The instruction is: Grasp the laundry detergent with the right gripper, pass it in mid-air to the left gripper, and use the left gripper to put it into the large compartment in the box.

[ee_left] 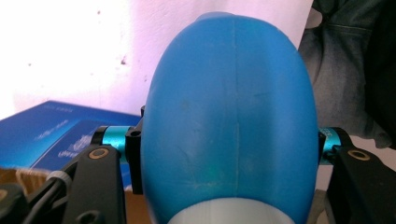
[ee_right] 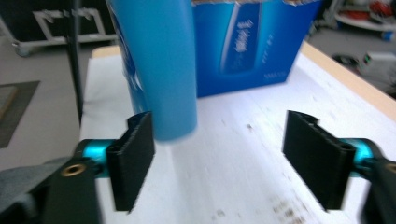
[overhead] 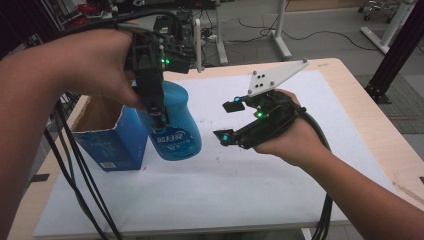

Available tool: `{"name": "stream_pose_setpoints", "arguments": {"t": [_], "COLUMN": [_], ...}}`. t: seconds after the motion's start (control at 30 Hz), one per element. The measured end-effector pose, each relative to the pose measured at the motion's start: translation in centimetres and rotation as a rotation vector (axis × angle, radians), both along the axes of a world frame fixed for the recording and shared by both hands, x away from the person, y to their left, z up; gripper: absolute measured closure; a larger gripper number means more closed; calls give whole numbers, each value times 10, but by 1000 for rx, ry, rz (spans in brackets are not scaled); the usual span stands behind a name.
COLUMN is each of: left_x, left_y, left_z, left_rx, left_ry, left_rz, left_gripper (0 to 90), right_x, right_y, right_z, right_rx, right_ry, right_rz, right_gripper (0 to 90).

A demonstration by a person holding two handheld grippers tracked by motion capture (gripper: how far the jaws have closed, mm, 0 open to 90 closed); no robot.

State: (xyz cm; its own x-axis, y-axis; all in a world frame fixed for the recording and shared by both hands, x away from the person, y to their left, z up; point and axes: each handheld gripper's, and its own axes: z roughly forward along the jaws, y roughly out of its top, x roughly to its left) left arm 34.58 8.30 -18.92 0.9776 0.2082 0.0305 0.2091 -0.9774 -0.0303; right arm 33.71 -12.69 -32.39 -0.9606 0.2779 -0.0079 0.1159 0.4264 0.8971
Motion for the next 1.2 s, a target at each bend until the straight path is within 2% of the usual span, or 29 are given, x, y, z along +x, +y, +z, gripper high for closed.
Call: {"name": "stream_pose_setpoints", "arguments": {"t": [0.07,0.17,0.37,0.53,0.67,0.77,0.93,1.03,1.2], "left_x": [2,6,14,21,26,31,38,42,48], "left_y": [5,14,37,56,70,81,99,109,128], "left_z": [4,11,36,56,67,71,75,78,83], "left_rx": [1,-4,-2,3,3,-4,-15,-16,-36], "left_ry": [-6,-10,-24,-33,-23,-16,-2,-10,-23], "left_rz": [10,38,140,225,300,377,513,599,755], "left_gripper": [398,397,396,396,396,396,396,396,396], "right_x": [1,0,4,7,10,11,13,13,13], "right_y": [-2,-3,-9,-12,-16,-21,-28,-31,-37], "right_z": [3,5,13,22,32,40,54,61,69], "right_rx": [7,3,-10,-70,-111,-130,-190,-217,-215], "right_ry": [2,-9,30,47,54,55,86,88,83], "right_rz": [-7,-10,-5,4,7,8,22,21,12], "right_gripper": [219,139,134,134,134,134,134,134,134]}}
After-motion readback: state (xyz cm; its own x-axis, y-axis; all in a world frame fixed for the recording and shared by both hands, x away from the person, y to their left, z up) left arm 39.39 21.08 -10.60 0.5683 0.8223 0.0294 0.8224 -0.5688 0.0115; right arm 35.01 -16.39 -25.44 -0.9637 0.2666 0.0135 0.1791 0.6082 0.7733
